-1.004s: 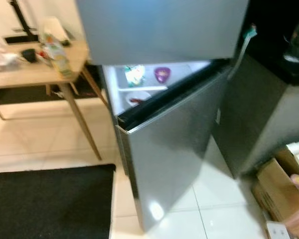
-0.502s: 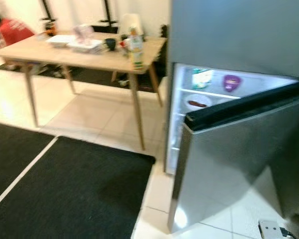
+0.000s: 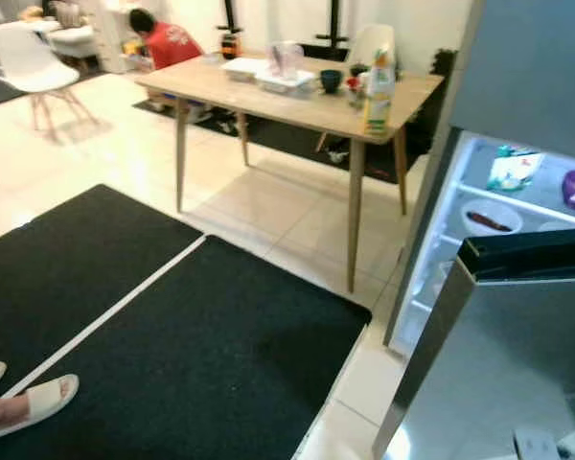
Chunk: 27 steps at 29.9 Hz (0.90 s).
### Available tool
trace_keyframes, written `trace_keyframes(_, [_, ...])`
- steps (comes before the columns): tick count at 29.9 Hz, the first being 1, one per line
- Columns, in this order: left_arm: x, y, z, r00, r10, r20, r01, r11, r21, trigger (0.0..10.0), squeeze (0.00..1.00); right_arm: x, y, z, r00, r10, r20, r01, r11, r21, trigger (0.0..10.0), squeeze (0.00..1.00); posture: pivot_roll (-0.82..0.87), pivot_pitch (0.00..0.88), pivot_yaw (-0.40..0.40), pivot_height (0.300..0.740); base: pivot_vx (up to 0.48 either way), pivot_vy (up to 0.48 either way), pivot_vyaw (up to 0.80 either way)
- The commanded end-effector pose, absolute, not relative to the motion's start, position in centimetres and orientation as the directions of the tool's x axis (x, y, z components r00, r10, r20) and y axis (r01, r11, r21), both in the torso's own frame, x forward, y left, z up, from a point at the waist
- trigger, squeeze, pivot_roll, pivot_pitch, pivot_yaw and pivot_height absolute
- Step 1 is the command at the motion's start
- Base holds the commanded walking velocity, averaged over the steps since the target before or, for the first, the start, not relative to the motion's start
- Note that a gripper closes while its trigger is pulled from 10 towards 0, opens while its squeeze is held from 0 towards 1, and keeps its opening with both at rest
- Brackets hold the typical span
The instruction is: Restocking fridge
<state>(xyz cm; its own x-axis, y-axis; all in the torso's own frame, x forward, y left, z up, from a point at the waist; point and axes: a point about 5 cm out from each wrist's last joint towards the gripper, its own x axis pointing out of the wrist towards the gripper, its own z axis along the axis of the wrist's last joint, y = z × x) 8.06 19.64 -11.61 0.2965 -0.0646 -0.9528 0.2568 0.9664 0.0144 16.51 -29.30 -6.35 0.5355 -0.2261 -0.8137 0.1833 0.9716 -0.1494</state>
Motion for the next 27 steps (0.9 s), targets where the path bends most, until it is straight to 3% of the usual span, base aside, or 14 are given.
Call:
trace_keyframes(1, [8.9,19.3,-11.5,0.324,-0.071,-0.943,0.259,0.966,0.016,10.0,0.00,16.1,-29.7,-6.3,0.530,-0.245,-0.812,0.208,0.966,-0.155,10.0,0.00,-0.06,0.000,-0.030,0.740,0.000,0.000,0.00])
trace_keyframes(6, [8.8,19.4,-11.5,0.317,-0.071,-0.946,0.264,0.964,0.016,10.0,0.00,19.8,-29.8,-4.4,0.631,-0.237,-0.738,0.183,0.971,-0.156,10.0,0.00,-0.07,0.000,-0.030,0.740,0.000,0.000,0.00])
trace_keyframes(10, [8.8,19.3,-11.5,0.317,-0.070,-0.946,0.266,0.964,0.017,10.0,0.00,21.0,-29.5,-3.8,0.655,-0.231,-0.720,0.161,0.973,-0.166,10.0,0.00,-0.06,0.000,-0.039,0.740,0.000,0.000,0.00])
trace_keyframes(22, [9.0,19.8,-11.4,0.315,-0.062,-0.947,0.283,0.959,0.031,10.0,0.00,21.2,-28.6,-4.0,0.686,-0.196,-0.701,0.170,0.980,-0.107,10.0,0.00,-0.05,0.000,-0.026,0.740,0.000,0.000,0.00])
trace_keyframes(27, [9.0,20.0,-11.3,0.315,-0.062,-0.947,0.284,0.958,0.032,10.0,0.00,21.2,-28.4,-4.1,0.687,-0.189,-0.702,0.168,0.981,-0.100,10.0,0.00,-0.05,0.000,-0.022,0.740,0.262,0.000,0.00])
